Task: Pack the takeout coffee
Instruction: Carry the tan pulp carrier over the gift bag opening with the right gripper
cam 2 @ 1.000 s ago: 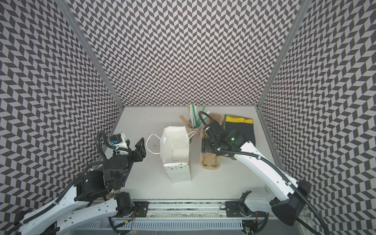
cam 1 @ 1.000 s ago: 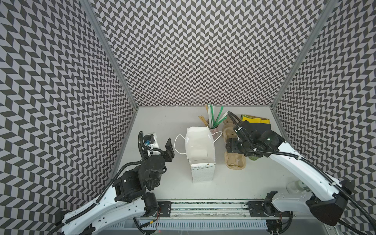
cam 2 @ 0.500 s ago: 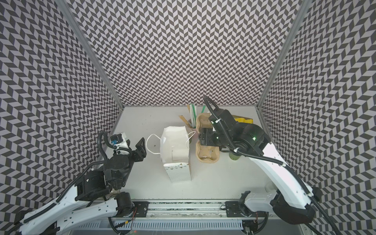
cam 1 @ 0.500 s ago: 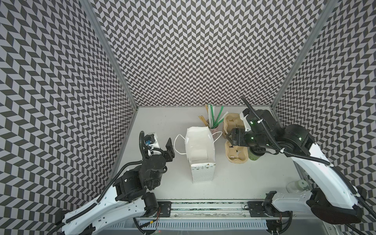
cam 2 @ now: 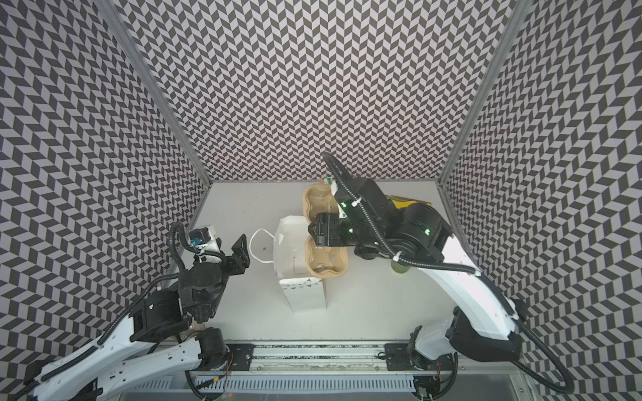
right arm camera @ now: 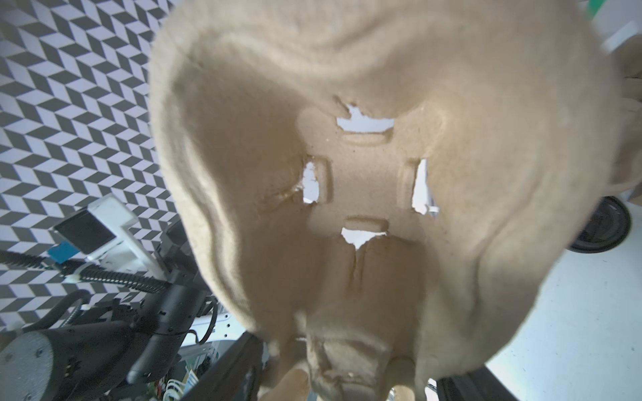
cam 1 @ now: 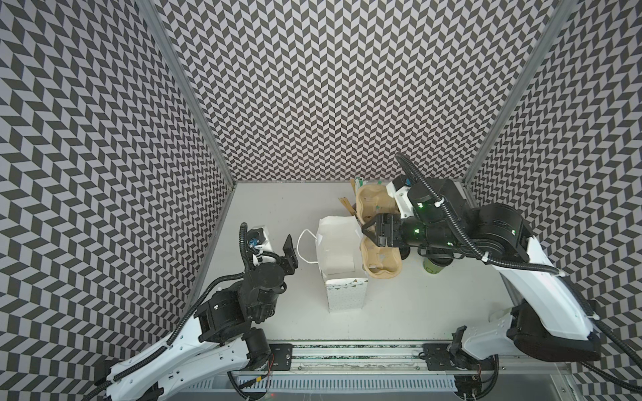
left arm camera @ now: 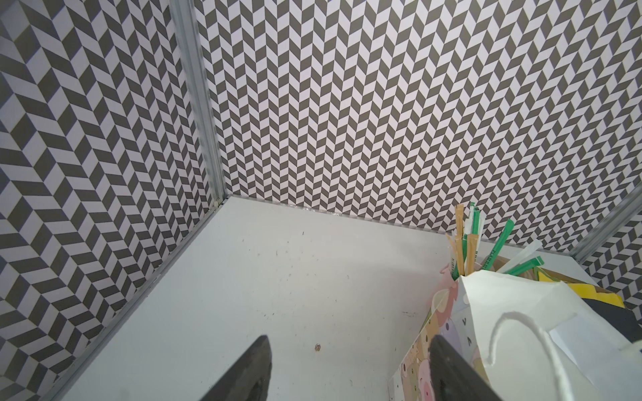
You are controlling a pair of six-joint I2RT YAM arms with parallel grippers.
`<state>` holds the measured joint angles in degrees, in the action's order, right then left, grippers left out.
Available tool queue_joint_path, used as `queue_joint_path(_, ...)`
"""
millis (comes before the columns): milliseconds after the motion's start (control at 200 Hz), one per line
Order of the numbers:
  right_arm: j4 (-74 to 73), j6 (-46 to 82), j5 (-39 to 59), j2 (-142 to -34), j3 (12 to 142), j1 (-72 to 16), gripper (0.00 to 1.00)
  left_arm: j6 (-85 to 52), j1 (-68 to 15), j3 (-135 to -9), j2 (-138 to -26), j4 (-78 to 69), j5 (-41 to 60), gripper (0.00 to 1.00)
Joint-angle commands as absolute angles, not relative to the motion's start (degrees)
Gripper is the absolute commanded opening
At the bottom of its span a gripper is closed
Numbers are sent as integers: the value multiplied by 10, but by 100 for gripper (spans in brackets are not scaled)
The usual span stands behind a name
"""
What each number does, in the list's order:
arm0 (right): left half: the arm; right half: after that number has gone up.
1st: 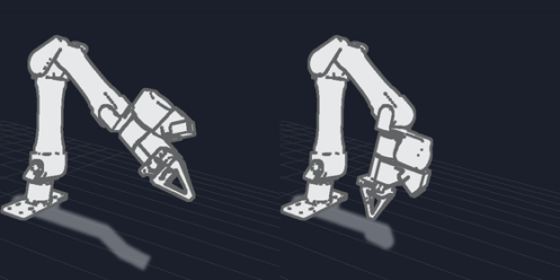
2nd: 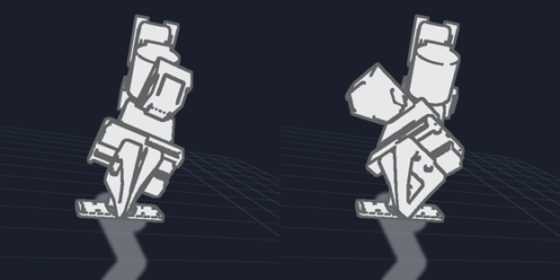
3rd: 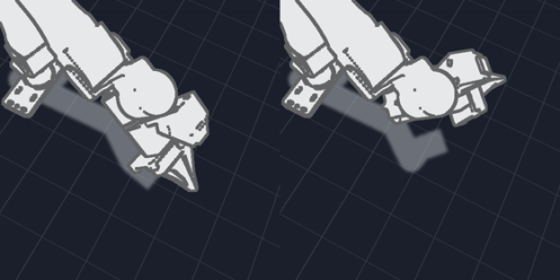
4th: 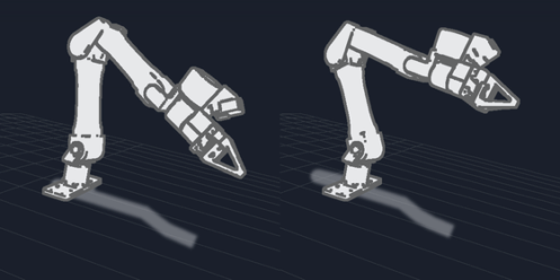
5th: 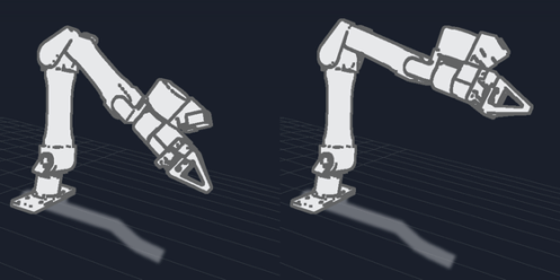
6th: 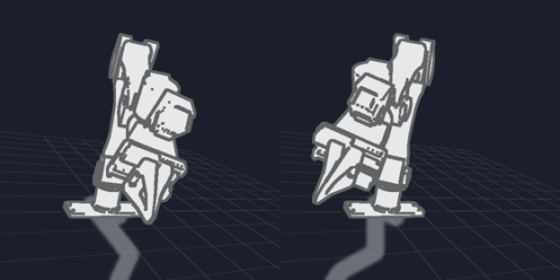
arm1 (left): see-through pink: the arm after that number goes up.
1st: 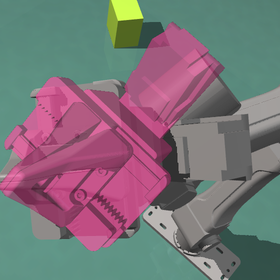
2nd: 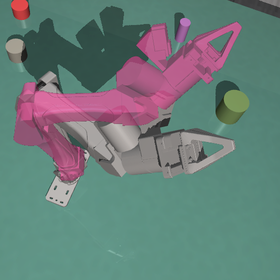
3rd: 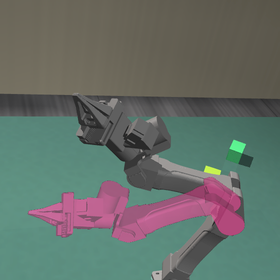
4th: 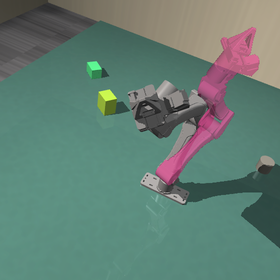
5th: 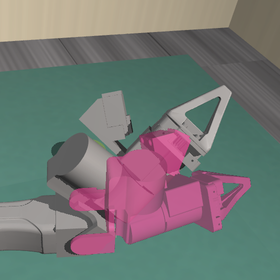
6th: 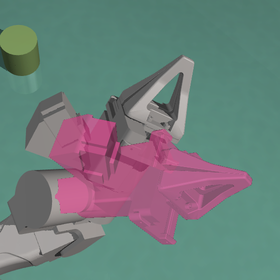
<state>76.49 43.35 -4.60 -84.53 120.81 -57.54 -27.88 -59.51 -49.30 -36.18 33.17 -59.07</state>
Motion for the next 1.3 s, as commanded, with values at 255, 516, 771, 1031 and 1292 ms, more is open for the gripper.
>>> queue_joint_path(255, 758, 462, -45, -933, 1254, -601, 73, -277, -588, -484, -365, 331, -590, 72)
queue_joint_path(516, 759, 454, -45, -982, 1267, -600, 72, -278, -587, -484, -360, 333, -587, 72)
queue_joint_path(771, 758, 444, -63, -1020, 1291, -587, 72, -279, -587, -483, -359, 336, -584, 72)
queue_joint_path(1031, 758, 427, -97, -1043, 1286, -571, 72, -279, -587, -483, -359, 338, -584, 72)
queue_joint_path(1292, 757, 416, -124, -1049, 1277, -565, 72, -279, -587, -483, -362, 338, -584, 72)
